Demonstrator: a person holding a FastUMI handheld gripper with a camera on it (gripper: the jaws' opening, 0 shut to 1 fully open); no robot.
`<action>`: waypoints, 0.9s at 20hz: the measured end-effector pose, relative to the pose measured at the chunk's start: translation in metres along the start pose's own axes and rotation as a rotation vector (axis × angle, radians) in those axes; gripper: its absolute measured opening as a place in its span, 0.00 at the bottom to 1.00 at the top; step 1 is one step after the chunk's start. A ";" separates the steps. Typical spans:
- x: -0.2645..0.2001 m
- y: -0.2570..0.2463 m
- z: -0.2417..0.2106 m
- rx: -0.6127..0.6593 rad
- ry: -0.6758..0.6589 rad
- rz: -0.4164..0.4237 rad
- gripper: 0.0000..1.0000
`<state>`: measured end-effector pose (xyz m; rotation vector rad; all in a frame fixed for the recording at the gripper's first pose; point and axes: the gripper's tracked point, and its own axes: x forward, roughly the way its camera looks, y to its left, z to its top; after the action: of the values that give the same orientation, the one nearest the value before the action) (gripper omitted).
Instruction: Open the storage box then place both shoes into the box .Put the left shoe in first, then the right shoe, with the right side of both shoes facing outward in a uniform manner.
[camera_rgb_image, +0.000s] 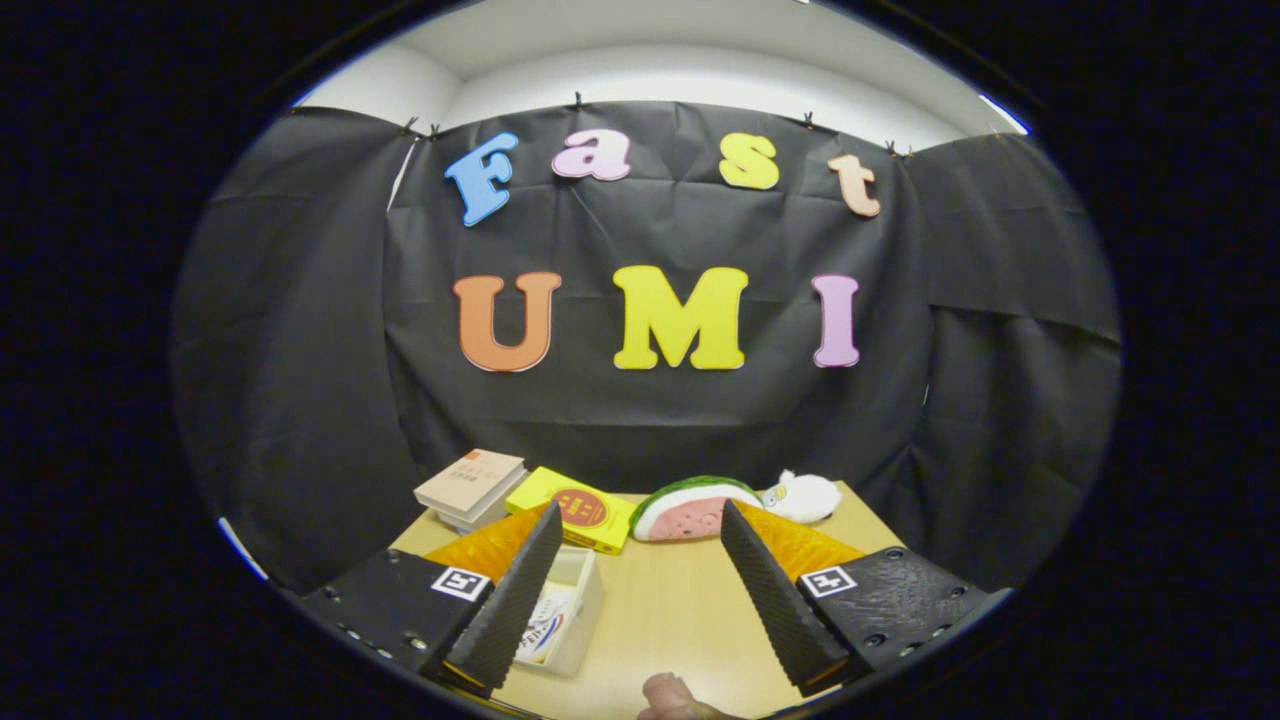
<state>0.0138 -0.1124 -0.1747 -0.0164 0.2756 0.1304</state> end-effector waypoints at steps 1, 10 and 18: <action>-0.005 -0.006 0.000 -0.007 -0.013 -0.013 0.97; -0.027 -0.044 -0.008 -0.092 -0.046 -0.098 0.96; -0.031 -0.038 -0.014 -0.031 -0.025 -0.082 0.96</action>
<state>-0.0148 -0.1543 -0.1798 -0.0567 0.2478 0.0534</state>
